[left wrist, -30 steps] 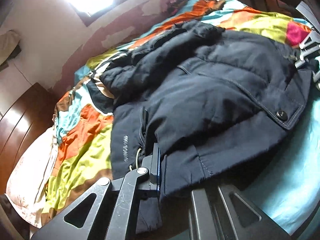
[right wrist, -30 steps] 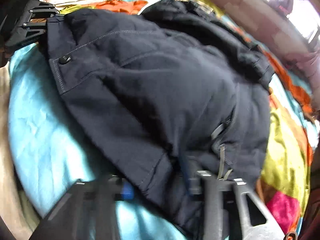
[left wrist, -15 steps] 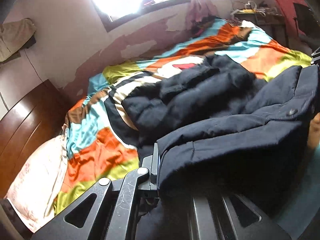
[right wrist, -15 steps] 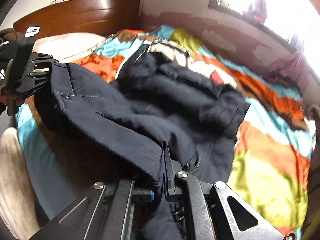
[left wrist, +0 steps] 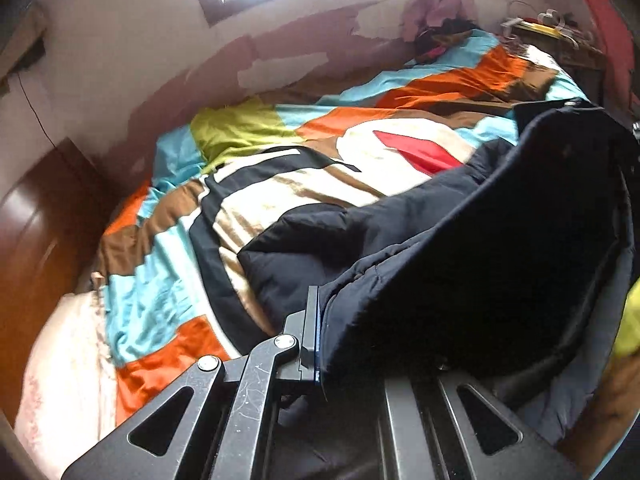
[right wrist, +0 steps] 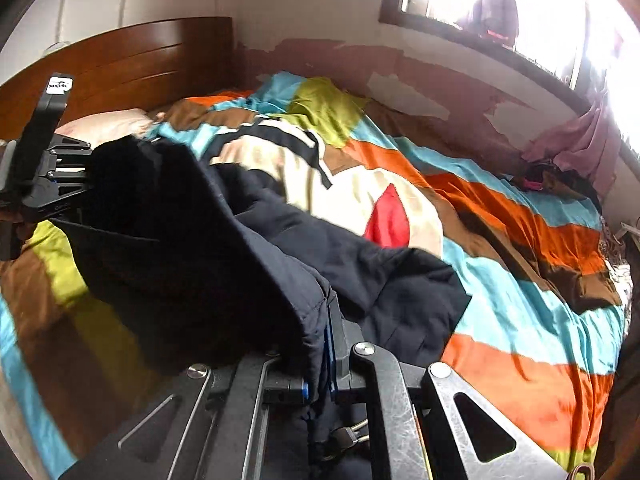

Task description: Fold large clothes

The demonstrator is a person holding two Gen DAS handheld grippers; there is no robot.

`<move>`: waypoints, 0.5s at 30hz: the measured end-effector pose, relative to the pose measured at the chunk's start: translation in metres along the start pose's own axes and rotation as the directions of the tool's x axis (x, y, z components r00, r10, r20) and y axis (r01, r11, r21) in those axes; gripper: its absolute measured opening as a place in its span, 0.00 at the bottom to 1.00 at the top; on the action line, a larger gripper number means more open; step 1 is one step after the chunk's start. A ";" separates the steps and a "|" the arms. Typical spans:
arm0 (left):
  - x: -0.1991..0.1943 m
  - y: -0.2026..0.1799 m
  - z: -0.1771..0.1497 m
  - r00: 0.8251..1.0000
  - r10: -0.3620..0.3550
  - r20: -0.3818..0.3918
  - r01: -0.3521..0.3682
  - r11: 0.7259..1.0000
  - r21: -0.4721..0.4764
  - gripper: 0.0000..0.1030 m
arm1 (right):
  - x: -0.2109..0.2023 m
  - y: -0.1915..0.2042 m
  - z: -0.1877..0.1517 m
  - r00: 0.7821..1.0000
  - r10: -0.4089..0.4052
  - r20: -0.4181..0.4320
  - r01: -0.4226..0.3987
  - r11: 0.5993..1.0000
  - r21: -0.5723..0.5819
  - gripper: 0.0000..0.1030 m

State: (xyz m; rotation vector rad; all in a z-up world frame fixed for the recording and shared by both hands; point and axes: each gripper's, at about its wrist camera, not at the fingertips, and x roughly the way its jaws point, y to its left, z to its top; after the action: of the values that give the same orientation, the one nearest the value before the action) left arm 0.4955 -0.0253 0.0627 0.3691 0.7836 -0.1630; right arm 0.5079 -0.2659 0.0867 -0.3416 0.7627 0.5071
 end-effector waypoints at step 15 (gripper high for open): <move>0.083 0.069 0.070 0.980 -0.194 0.050 0.201 0.955 -0.219 0.64 | 0.147 -0.112 0.028 0.995 0.081 -0.055 -0.062 0.958 0.281 0.15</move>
State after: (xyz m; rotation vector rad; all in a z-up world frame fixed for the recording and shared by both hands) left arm 0.6190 0.0108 0.0673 0.0746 0.8013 -0.2645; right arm 0.6754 -0.2996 0.0110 -0.0677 0.9011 0.4501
